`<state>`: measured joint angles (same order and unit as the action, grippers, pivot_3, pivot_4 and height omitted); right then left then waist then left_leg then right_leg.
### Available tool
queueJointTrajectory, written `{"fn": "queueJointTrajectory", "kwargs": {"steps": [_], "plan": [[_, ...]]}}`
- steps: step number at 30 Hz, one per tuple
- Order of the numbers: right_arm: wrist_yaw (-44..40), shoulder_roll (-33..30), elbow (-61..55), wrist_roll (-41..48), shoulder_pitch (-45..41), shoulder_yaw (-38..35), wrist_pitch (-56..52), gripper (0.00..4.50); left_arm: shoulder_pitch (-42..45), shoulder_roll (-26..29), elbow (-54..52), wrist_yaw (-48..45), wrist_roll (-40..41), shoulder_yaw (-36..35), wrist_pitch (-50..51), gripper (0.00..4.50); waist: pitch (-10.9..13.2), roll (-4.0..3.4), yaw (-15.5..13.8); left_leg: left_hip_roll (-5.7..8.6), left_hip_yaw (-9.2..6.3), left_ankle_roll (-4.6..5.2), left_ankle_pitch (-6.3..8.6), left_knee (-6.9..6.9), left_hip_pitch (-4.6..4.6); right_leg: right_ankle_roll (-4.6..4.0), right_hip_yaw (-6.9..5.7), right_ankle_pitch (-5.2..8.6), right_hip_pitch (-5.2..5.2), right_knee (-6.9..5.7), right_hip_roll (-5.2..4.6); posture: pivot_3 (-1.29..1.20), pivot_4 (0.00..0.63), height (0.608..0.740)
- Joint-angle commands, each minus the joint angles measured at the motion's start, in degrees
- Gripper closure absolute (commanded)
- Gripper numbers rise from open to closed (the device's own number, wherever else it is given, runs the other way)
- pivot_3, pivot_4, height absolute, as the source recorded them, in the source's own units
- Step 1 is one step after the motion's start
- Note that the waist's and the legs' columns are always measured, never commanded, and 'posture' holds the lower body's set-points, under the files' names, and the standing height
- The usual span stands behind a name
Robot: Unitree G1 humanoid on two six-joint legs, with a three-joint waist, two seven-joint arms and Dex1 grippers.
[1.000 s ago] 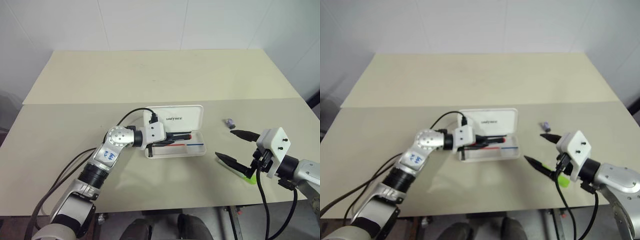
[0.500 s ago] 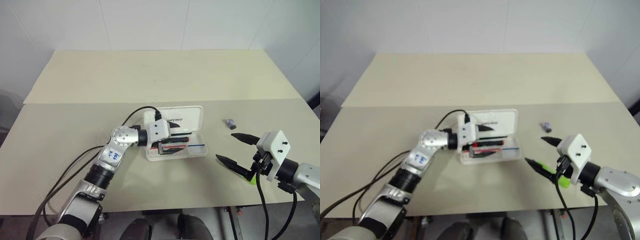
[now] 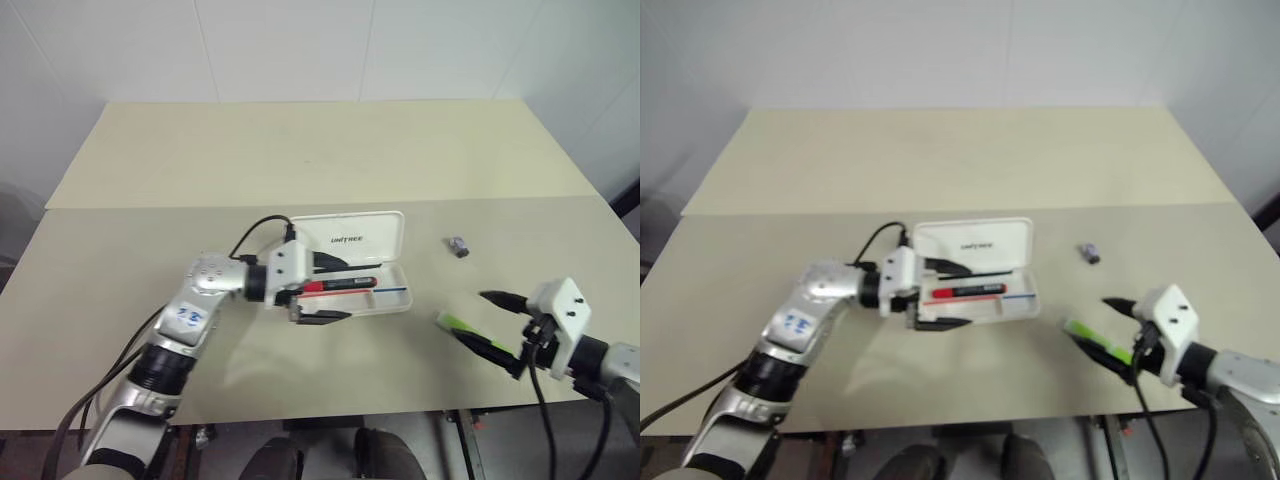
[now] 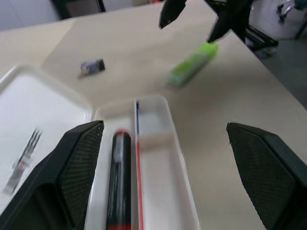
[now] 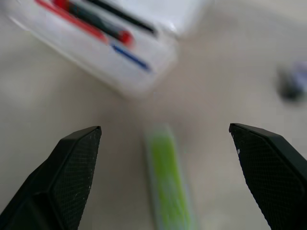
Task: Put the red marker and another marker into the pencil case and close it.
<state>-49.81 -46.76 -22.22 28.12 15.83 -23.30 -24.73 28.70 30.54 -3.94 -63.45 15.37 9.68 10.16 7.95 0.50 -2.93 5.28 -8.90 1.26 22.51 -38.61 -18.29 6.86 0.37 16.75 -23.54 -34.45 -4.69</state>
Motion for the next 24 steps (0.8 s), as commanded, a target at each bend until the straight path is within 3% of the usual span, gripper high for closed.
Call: {"fn": "queueJointTrajectory", "kwargs": {"steps": [1, 8, 19, 24], "plan": [[-2.79, -1.51, 3.48, -1.71, -0.36, -1.48, 3.77, 0.0, -0.8, 3.16, -4.36, -2.56, 4.15, -3.61, 1.13, 0.07, 0.01, -0.02, 0.02, -0.01, 0.01, 0.0, 0.0, 0.02, 0.01, 0.0, 0.0, 0.0, 0.0, 0.0, 0.0, 0.0, 0.15, 0.74], [-6.76, -2.69, 12.82, -4.86, -4.9, 2.06, 7.57, 0.0, -5.43, 10.32, -5.34, -6.85, 7.23, -9.23, 0.07, 0.07, 0.03, -0.06, 0.14, -0.01, 0.01, 0.0, 0.0, 0.09, 0.02, -0.01, 0.0, 0.0, 0.03, 0.1, 0.0, 0.0, 0.15, 0.74], [-10.34, -1.39, 20.39, -7.45, -8.96, 8.81, 11.31, 0.0, -8.76, 13.97, -7.24, -8.11, 9.09, -10.76, 1.68, 0.07, 0.05, -0.1, 0.03, -0.01, -0.03, 0.0, 0.0, 0.28, 0.02, -0.04, -0.01, -0.01, -0.02, 0.17, -0.03, 0.0, 0.15, 0.74], [-10.27, -0.76, 22.76, -8.96, -8.84, 10.39, 14.06, 1.63, -9.08, 14.41, -6.96, -8.08, 9.01, -11.06, 1.35, 0.0, 0.04, -0.08, 0.2, -0.05, -0.02, 0.0, 0.0, 0.33, 0.04, -0.05, -0.04, -0.01, -0.03, 0.18, 0.0, 0.0, 0.15, 0.74]]}}
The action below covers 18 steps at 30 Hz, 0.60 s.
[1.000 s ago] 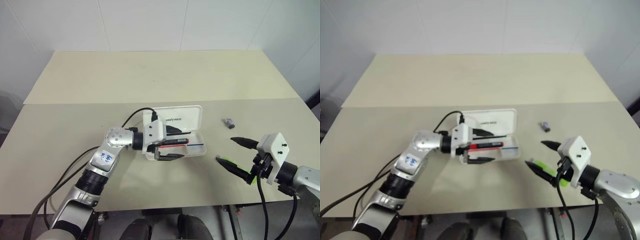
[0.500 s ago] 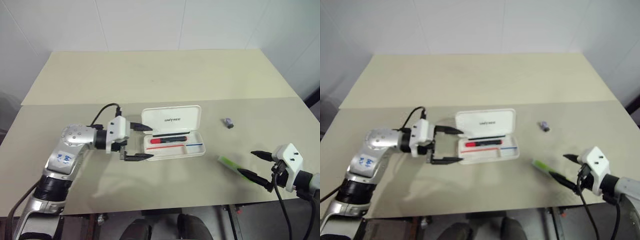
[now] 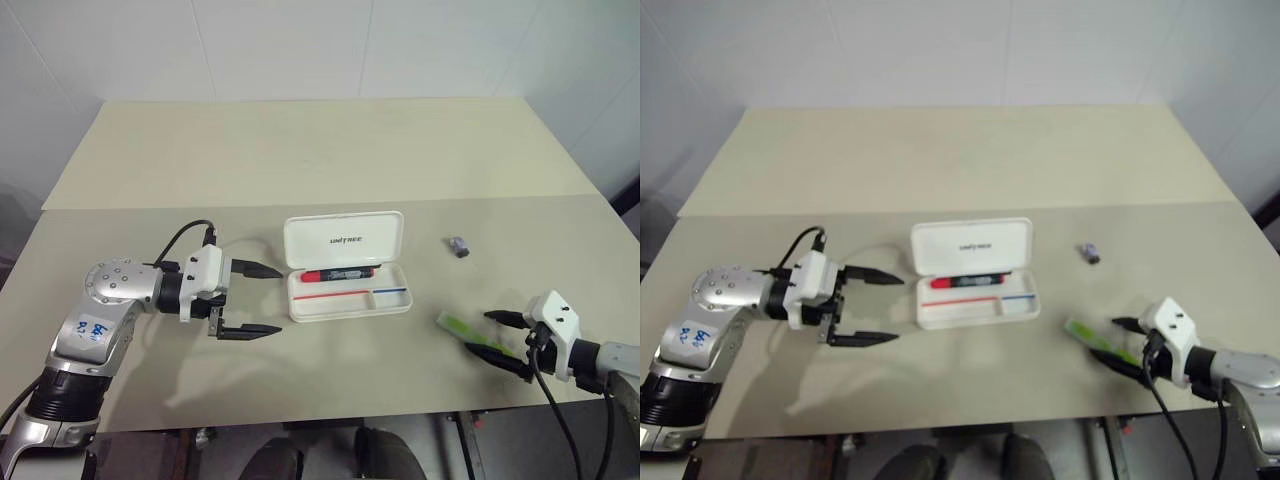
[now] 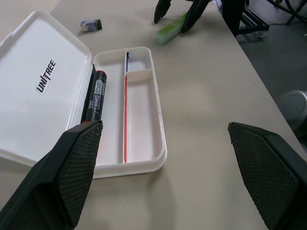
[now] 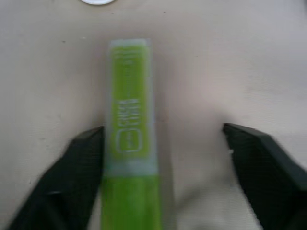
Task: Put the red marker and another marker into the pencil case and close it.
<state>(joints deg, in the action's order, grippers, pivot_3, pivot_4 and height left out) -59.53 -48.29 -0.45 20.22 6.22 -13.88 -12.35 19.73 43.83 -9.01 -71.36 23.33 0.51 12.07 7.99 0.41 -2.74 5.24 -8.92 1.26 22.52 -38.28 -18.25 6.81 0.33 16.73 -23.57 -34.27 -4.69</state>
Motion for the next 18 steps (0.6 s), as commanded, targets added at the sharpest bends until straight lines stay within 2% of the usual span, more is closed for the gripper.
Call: {"fn": "queueJointTrajectory", "kwargs": {"steps": [1, 5, 12, 18], "plan": [[-0.42, 0.97, 1.22, -1.36, 0.89, 1.27, 2.25, 2.01, -0.19, 1.25, -1.77, -0.16, 0.88, -1.96, -0.79, 0.0, -0.01, 0.02, 0.02, -0.01, 0.0, 0.0, 0.0, 0.0, 0.01, 0.0, 0.0, 0.0, 0.01, 0.0, 0.0, 0.0, 0.15, 0.74], [0.11, 2.0, 0.71, -1.52, 1.03, 1.92, 3.93, 3.4, -0.27, 1.35, -1.3, -0.26, 0.67, -2.03, -1.31, 0.0, -0.04, 0.07, 0.12, 0.0, 0.05, 0.0, 0.0, -0.06, 0.06, -0.05, 0.02, -0.03, 0.08, 0.0, 0.0, 0.0, 0.15, 0.74], [2.21, 1.12, -1.82, -1.67, -3.07, 1.06, 4.33, 3.39, -0.91, 1.49, -0.47, -0.2, 0.04, -2.21, -2.78, 0.0, -0.03, 0.05, 0.6, -0.04, 0.09, -0.05, -0.03, -0.09, 0.09, -0.13, 0.04, -0.08, 0.08, 0.01, 0.03, 0.0, 0.15, 0.74], [-2.06, -1.6, -3.67, 0.39, -14.58, 2.91, 2.01, 3.39, -1.6, 1.47, 0.49, 0.94, -0.54, -2.79, -4.22, 0.0, 0.05, -0.08, 1.41, -0.06, 0.11, -0.06, -0.03, -0.01, 0.09, -0.15, 0.03, -0.1, 0.02, 0.03, 0.03, 0.0, 0.15, 0.74]]}}
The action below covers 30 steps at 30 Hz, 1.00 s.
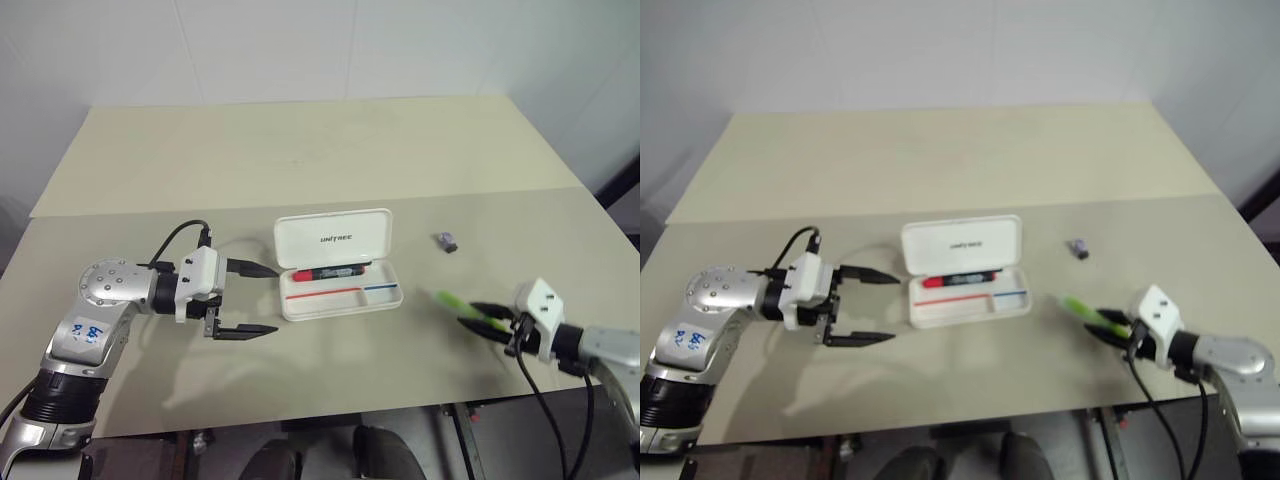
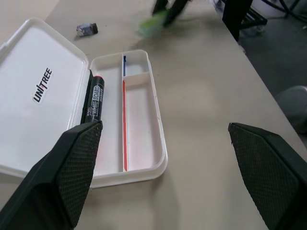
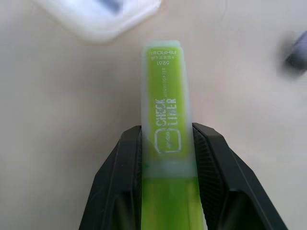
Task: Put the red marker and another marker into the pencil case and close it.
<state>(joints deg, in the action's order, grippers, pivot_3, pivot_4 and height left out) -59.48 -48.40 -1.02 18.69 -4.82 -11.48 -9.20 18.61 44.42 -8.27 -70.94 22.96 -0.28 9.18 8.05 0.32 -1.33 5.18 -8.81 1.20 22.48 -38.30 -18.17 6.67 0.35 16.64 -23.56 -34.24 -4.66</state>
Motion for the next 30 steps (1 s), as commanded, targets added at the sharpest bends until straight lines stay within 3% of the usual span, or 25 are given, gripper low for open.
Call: {"fn": "queueJointTrajectory", "kwargs": {"steps": [1, 14, 22, 30], "plan": [[-2.8, -1.45, -4.0, 2.26, -5.48, 1.68, -2.04, 3.39, -0.6, 0.86, -0.19, 0.72, -0.27, -2.07, -1.48, 0.0, 0.0, 0.01, 0.0, -0.03, -0.02, 0.0, 0.0, 0.04, 0.0, 0.0, -0.02, 0.0, -0.03, 0.01, 0.02, 0.0, 0.15, 0.74], [-9.4, 7.26, -8.97, 0.96, -22.86, 21.79, -8.37, 3.39, -4.59, 0.76, -1.8, 4.47, -0.87, -3.79, -1.81, 0.0, 0.02, -0.02, 0.05, 0.1, -0.12, 0.13, 0.08, 0.1, -0.14, -0.04, -0.36, -0.02, -0.22, 0.07, -0.11, 0.0, 0.15, 0.74], [-12.36, 11.85, -2.38, -3.9, -29.38, 29.18, -5.52, 3.39, -6.53, 1.23, -4.23, 6.48, -0.55, -4.26, -0.94, 0.0, 0.02, -0.02, 0.17, 0.07, -0.14, 0.13, 0.08, 0.07, -0.12, -0.11, -0.4, -0.06, -0.23, 0.02, -0.08, 0.0, 0.15, 0.74], [-14.68, 15.59, 6.57, -8.0, -33.31, 31.6, -0.44, 3.39, -7.94, 1.18, -6.89, 8.22, -0.26, -4.51, 0.64, 0.0, 0.02, -0.03, 0.32, 0.06, -0.11, 0.13, 0.08, 0.07, -0.12, -0.29, -0.61, -0.17, -0.43, -0.32, -0.09, 0.0, 0.15, 0.74]]}}
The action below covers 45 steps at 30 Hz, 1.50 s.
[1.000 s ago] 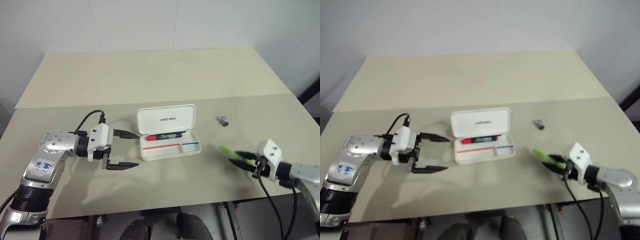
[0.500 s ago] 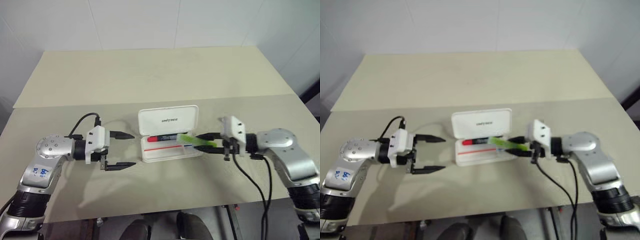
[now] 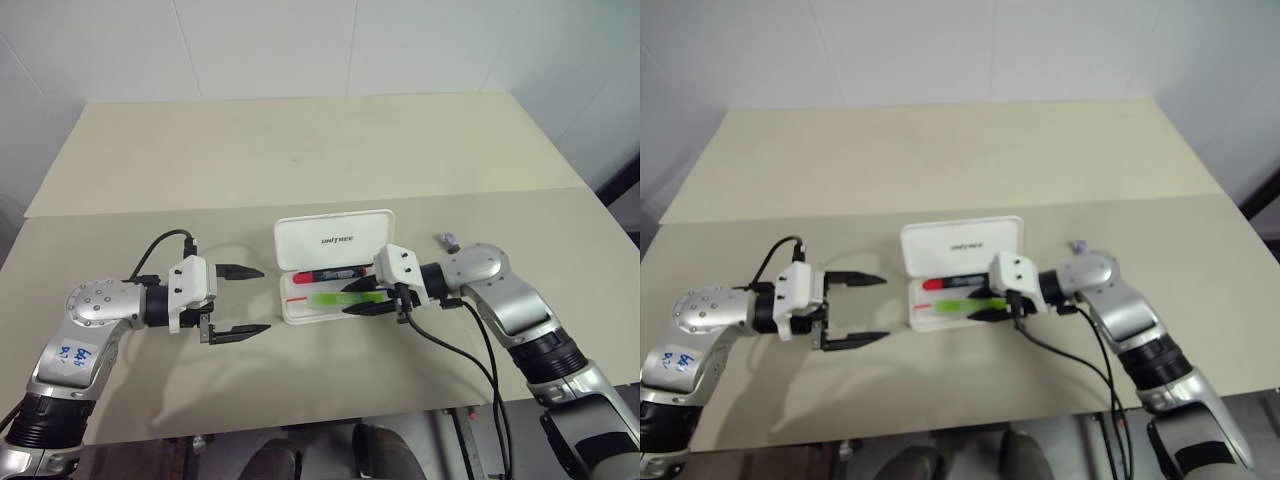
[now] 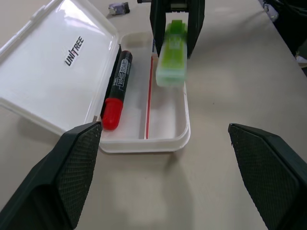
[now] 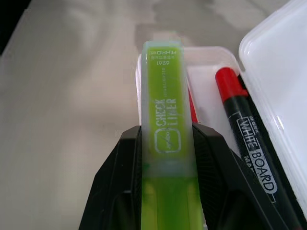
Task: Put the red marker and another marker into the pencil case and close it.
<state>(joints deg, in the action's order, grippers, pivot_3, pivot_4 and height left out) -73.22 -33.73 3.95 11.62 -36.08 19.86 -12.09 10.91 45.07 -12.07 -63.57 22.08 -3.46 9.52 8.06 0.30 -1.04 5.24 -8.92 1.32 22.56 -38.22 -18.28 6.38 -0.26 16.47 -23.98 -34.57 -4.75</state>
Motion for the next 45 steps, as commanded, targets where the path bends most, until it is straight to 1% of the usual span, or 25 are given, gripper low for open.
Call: {"fn": "queueJointTrajectory", "kwargs": {"steps": [1, 5, 10, 19, 30, 32, 33, 39, 40, 43, 45], "plan": [[-1.01, 1.57, 2.67, -1.58, -2.57, 0.62, 3.23, 3.39, -0.47, 0.49, -3.48, 1.09, 0.66, -1.37, 0.5, 0.0, 0.0, 0.0, 0.1, 0.0, 0.0, 0.0, 0.0, 0.0, -0.01, -0.02, -0.06, -0.01, -0.03, -0.03, -0.01, 0.0, 0.15, 0.74], [-1.63, 3.44, 5.06, -2.95, -3.76, 1.12, 4.73, 3.39, -1.02, 0.38, -4.51, 1.81, 0.79, -1.42, 1.0, 0.0, 0.0, 0.0, 0.51, -0.02, 0.02, 0.0, 0.0, 0.0, -0.01, -0.13, -0.29, -0.08, -0.09, -0.13, -0.05, 0.0, 0.15, 0.74], [-2.24, 4.28, 5.6, -3.47, -3.94, 1.56, 4.88, 3.39, -1.61, 0.38, -5.24, 2.3, 0.83, -1.52, 1.27, 0.0, 0.0, -0.01, 1.2, 0.0, 0.02, 0.0, 0.0, 0.0, -0.01, -0.18, -0.35, -0.11, -0.16, -0.25, -0.09, 0.0, 0.15, 0.74], [-2.53, 7.36, 7.19, -4.29, -5.72, 2.28, 5.71, 3.39, -2.54, 0.29, -5.97, 2.95, 1.08, -1.64, 1.27, 0.0, 0.0, -0.01, 1.29, -0.01, 0.04, -0.01, 0.0, 0.0, -0.02, -0.21, -0.46, -0.12, -0.23, -0.25, -0.12, 0.0, 0.15, 0.74], [-3.93, 8.66, 11.09, -5.88, -7.67, 2.55, 8.04, 3.39, -3.86, 0.38, -7.12, 3.54, 1.21, -2.14, 1.55, 0.0, 0.0, -0.01, 1.36, 0.01, 0.03, -0.01, 0.0, 0.02, -0.02, -0.39, -0.51, -0.23, -0.4, -0.47, -0.12, 0.0, 0.15, 0.74], [-4.06, 9.21, 12.07, -6.04, -8.24, 2.53, 8.15, 2.65, -3.96, 0.35, -7.12, 3.62, 1.19, -2.21, 1.56, 0.0, 0.0, -0.01, 1.42, 0.01, 0.03, -0.01, 0.0, 0.03, -0.02, -0.4, -0.56, -0.23, -0.45, -0.46, -0.12, 0.0, 0.15, 0.74], [-3.65, 9.61, 12.65, -6.26, -8.56, 2.43, 8.27, 2.39, -3.95, 0.33, -7.08, 3.69, 1.16, -2.2, 1.56, 0.0, 0.0, -0.01, 1.44, 0.01, 0.03, -0.01, 0.0, 0.03, -0.02, -0.39, -0.6, -0.23, -0.46, -0.46, -0.12, 0.0, 0.15, 0.74], [-3.45, 11.07, 13.03, -6.21, -9.13, 1.77, 9.07, 0.18, -4.22, 0.33, -7.22, 3.92, 1.23, -2.24, 1.49, 0.0, 0.0, -0.01, 1.45, 0.0, 0.03, -0.01, 0.0, 0.01, -0.01, -0.43, -0.64, -0.26, -0.46, -0.47, -0.12, 0.0, 0.15, 0.74], [-3.11, 11.25, 12.58, -6.0, -9.26, 1.38, 9.02, 0.02, -4.27, 0.34, -7.24, 3.93, 1.26, -2.24, 1.49, 0.0, 0.0, -0.01, 1.45, 0.01, 0.03, -0.01, 0.0, 0.01, -0.01, -0.46, -0.64, -0.27, -0.46, -0.47, -0.12, 0.0, 0.15, 0.74], [-2.94, 11.0, 9.22, -4.41, -9.09, -0.02, 6.97, 0.02, -4.48, 0.42, -7.33, 3.85, 1.35, -2.23, 1.5, 0.0, 0.0, -0.01, 1.45, 0.0, 0.03, -0.01, 0.0, 0.0, -0.01, -0.57, -0.65, -0.34, -0.47, -0.47, -0.1, 0.0, 0.15, 0.74], [-3.79, 9.84, 4.68, -1.94, -8.15, -1.17, 3.63, 0.02, -4.55, 0.47, -7.3, 3.7, 1.42, -2.16, 1.51, 0.0, 0.01, -0.02, 1.44, 0.0, 0.03, -0.01, 0.0, 0.01, -0.01, -0.61, -0.66, -0.36, -0.49, -0.46, -0.1, 0.0, 0.15, 0.74]]}}
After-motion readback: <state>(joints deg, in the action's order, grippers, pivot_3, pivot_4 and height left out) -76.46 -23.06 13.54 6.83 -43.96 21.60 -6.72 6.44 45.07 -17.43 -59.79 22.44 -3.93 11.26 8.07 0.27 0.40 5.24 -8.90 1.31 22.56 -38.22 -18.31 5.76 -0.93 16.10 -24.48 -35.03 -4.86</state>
